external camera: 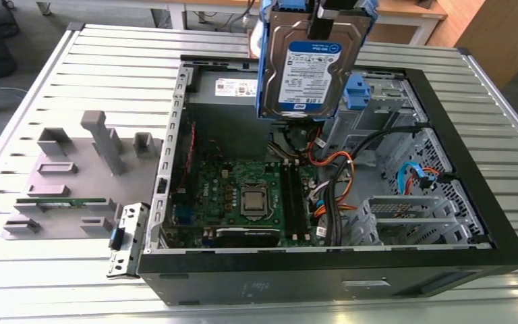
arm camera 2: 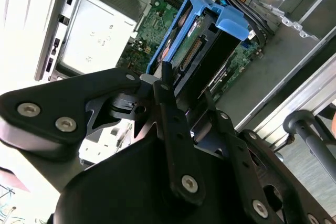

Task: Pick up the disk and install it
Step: 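Pick up the disk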

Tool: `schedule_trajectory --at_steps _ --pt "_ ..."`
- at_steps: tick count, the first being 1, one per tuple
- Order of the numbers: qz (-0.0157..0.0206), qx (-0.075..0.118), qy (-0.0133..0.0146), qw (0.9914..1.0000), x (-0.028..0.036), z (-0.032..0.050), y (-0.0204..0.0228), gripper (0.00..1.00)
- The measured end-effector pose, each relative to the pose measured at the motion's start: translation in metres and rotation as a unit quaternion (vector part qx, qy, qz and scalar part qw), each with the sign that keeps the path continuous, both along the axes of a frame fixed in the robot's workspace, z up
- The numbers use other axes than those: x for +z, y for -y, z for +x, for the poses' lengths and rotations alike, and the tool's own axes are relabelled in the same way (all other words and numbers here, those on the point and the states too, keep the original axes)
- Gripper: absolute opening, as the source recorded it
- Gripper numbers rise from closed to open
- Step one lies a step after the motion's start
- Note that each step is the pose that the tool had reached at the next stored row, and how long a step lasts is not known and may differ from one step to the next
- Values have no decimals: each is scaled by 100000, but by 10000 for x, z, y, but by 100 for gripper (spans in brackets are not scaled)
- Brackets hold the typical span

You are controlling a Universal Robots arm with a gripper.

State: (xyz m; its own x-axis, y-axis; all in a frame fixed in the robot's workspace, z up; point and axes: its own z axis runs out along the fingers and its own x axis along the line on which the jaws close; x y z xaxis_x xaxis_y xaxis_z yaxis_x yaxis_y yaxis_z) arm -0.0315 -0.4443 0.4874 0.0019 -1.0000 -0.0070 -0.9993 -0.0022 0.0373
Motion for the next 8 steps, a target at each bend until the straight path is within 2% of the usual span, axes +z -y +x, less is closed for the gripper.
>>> schedule_trajectory --at_steps 8 --pt "-137 -1 0 100000 -1 0 123 35"
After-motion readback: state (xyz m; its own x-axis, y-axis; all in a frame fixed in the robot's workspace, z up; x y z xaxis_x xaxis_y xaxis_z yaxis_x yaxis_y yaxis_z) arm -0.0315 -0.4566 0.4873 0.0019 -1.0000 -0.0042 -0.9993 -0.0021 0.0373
